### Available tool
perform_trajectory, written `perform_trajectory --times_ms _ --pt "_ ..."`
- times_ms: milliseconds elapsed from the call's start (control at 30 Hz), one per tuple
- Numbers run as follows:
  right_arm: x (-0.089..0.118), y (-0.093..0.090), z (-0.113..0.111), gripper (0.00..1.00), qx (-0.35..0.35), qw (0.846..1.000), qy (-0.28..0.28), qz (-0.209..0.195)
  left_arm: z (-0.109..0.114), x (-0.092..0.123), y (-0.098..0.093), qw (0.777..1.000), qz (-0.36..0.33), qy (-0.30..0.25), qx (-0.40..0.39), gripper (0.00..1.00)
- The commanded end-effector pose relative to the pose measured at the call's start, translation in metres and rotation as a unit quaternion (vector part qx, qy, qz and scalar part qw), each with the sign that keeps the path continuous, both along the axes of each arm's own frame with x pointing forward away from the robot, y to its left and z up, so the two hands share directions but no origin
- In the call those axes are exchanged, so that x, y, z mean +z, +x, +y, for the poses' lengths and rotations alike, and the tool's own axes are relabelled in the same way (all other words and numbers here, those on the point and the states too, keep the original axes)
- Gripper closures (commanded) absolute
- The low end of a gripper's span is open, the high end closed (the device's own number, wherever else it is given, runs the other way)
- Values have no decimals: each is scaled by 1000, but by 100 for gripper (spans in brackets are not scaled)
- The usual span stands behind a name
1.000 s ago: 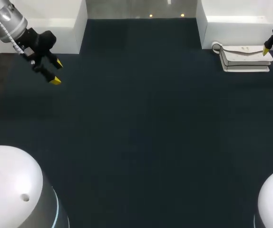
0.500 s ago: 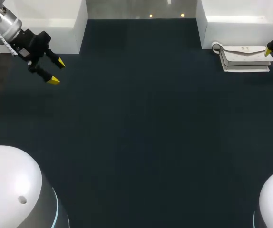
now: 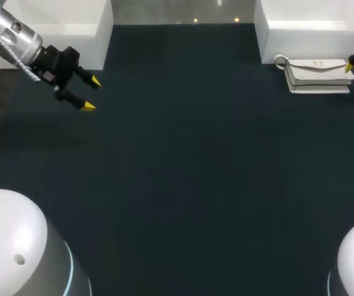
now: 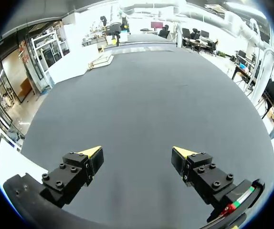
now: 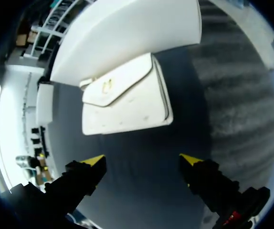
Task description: Pick up the bag, open it, inspect its contents, close it, and place it on the opposite side
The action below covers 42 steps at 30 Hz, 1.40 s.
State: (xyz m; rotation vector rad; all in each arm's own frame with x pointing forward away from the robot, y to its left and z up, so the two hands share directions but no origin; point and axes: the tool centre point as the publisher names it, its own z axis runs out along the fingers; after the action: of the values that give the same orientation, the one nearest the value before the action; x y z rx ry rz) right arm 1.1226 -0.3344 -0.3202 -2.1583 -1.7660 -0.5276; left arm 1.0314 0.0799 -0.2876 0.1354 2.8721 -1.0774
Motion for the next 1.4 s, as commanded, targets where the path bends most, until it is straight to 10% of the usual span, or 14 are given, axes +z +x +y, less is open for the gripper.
perform_trajectory --times_ms 33,900,1400 --pt "-5 11 -9 0 18 999 20 37 -5 -2 -1 1000 -1 5 3 0" --pt "-33 77 -41 0 -29 994 104 1 -5 -2 -1 1000 -1 5 3 0" --pt "-46 101 -26 51 -6 991 136 10 -5 -2 -1 1000 -1 5 3 0"
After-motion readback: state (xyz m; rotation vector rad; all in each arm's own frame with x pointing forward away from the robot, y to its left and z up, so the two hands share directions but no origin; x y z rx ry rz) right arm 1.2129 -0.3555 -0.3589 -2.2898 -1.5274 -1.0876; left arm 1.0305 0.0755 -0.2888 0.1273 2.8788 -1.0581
